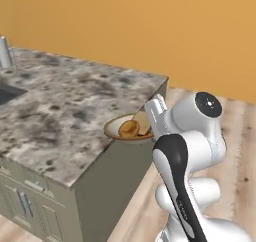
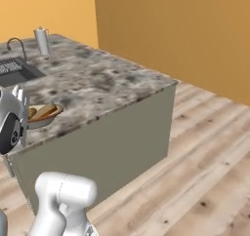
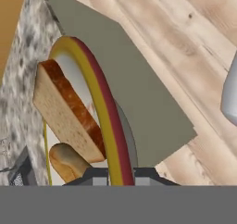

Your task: Pick up the heated bread from the toaster oven and place it in the bowl. Then move the bread bowl to the dining counter.

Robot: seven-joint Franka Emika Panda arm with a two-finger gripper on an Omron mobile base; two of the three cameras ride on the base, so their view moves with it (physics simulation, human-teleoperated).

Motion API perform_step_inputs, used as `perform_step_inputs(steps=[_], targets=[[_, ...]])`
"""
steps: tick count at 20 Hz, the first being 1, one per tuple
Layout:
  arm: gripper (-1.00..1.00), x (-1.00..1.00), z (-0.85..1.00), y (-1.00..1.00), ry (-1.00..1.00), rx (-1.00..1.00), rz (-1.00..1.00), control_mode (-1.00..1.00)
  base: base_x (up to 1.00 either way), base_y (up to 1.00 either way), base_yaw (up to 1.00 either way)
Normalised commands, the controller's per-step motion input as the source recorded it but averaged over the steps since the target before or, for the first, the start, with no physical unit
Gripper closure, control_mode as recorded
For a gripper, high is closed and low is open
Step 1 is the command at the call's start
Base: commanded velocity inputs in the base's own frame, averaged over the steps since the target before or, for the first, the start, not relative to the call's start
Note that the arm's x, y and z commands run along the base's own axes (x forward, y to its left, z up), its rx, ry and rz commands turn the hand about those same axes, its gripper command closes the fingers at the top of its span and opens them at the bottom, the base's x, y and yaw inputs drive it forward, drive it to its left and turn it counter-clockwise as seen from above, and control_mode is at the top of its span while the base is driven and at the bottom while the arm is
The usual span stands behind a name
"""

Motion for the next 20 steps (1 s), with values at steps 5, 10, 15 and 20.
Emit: perform_step_inputs(steps=[5, 10, 15, 20], targets=[[1.0, 0.0, 0.0, 0.0, 0.0, 0.0, 0.0, 1.0, 1.0, -0.8, 0.01], [1.0, 0.0, 0.0, 0.0, 0.0, 0.0, 0.0, 1.0, 1.0, -0.58, 0.0], [1.0, 0.0, 0.0, 0.0, 0.0, 0.0, 0.0, 1.0, 1.0, -0.19, 0.21], [1.0, 0.0, 0.0, 0.0, 0.0, 0.0, 0.0, 1.0, 1.0, -0.18, 0.76]])
